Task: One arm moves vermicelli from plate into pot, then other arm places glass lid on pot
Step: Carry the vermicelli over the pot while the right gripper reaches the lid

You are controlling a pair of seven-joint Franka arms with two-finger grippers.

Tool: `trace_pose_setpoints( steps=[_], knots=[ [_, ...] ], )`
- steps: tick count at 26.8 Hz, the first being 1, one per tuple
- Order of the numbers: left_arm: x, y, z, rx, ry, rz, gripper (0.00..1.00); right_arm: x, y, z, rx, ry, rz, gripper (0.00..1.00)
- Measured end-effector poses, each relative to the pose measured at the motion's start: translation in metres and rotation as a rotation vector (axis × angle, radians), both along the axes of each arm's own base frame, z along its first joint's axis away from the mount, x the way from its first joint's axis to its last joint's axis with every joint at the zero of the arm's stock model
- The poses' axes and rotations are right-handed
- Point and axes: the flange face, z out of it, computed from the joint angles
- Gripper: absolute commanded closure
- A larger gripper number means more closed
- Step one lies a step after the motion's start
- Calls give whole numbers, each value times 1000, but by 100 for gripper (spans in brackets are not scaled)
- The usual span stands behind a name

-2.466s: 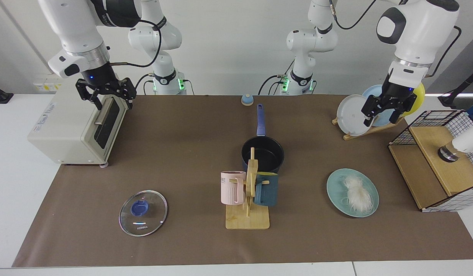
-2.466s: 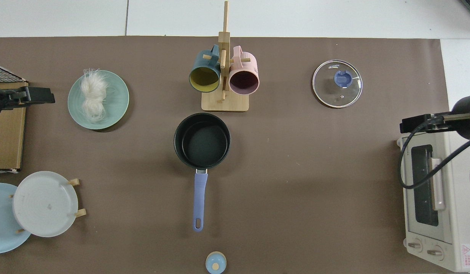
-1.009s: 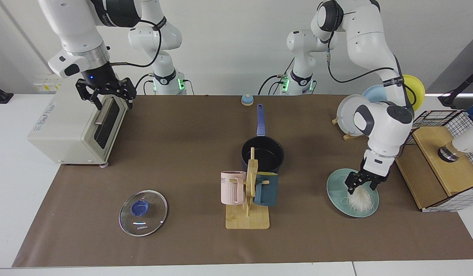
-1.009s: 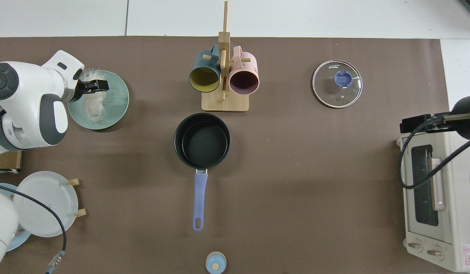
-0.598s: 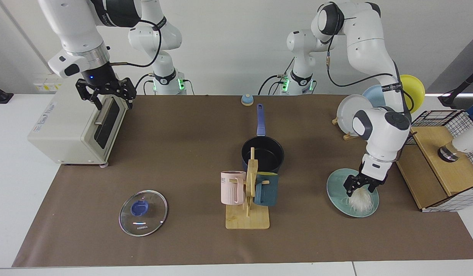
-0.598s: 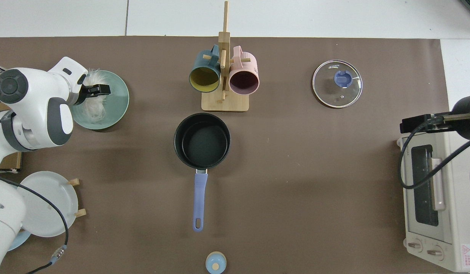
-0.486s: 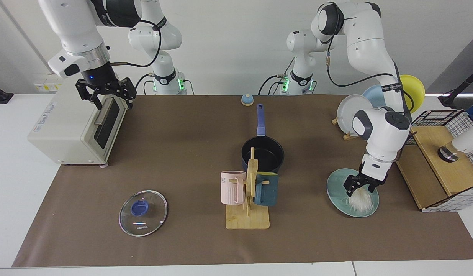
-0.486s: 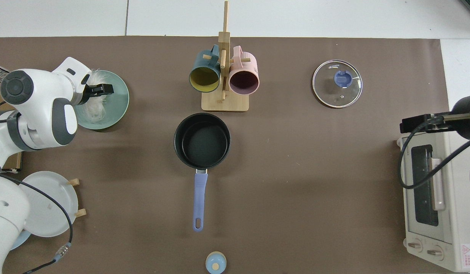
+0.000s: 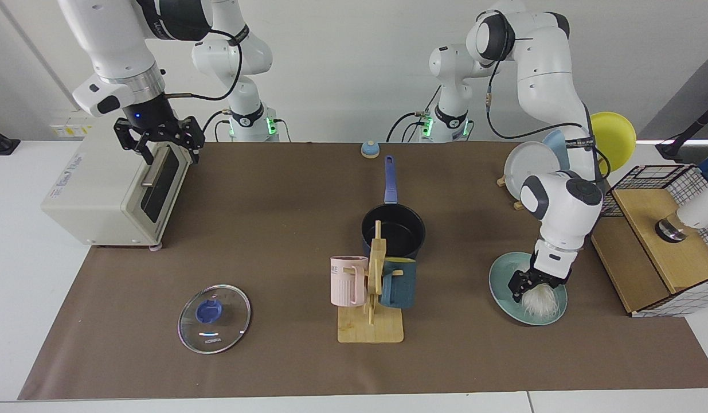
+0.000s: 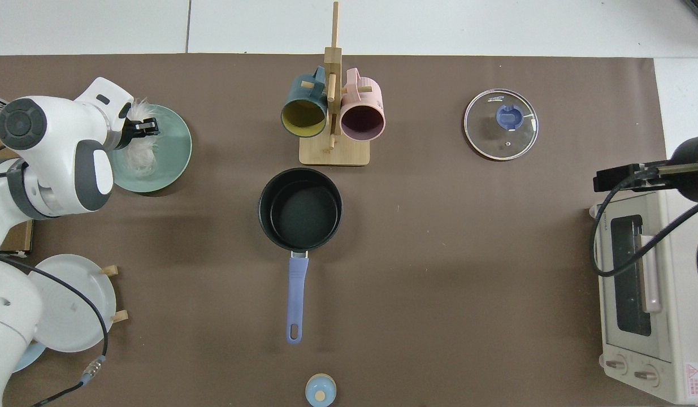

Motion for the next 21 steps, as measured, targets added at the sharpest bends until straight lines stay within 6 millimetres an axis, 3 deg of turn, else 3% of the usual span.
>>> trace_pose_setpoints(
  steps=[4,8,11,17,21],
  knots=[
    [6,-1,17,-4,32,0,100,24,2,-7,-3,12,2,0],
    [12,-6,44,-21,53,27,100,71,8,-22,-8,11,11,0],
    [13,-18,73,-42,39,47,100,106,12,-44,-12,16,15,1],
    [-12,-70,145,-84,91,60,100,160,20,-112,-19,17,24,1],
    [-35,-125,171,-103,139,60,100,180,26,-156,-21,38,7,1]
  ],
)
